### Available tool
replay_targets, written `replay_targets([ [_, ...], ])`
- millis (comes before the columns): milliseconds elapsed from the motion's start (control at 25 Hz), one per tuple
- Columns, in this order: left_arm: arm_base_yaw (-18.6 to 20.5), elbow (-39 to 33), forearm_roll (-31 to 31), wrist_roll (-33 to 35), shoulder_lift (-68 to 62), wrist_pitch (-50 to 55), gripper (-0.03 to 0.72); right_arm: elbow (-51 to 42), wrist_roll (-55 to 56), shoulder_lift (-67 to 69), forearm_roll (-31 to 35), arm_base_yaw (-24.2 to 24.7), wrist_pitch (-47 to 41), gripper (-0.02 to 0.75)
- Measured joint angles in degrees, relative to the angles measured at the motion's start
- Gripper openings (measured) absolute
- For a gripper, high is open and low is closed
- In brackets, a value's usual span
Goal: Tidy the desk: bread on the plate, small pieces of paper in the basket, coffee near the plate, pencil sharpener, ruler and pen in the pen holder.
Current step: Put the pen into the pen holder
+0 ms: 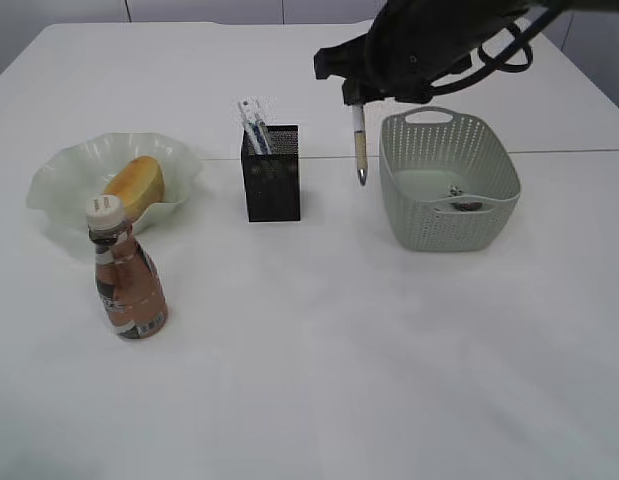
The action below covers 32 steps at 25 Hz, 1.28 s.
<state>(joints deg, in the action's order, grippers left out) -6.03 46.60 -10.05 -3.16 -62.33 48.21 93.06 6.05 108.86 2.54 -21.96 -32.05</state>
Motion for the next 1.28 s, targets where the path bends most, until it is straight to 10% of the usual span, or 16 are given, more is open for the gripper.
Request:
replay_targets([
  [960,0.0,0.0,0.0,0.1,0.0,0.0,0.479,0.0,3.2,13.5,0.3,0.0,41.2,0.093],
  [1280,0.0,0.0,0.0,0.1,0.0,0.0,0.479,0.6,13.9,16.1,-8.7,0.0,46.9,0.091],
])
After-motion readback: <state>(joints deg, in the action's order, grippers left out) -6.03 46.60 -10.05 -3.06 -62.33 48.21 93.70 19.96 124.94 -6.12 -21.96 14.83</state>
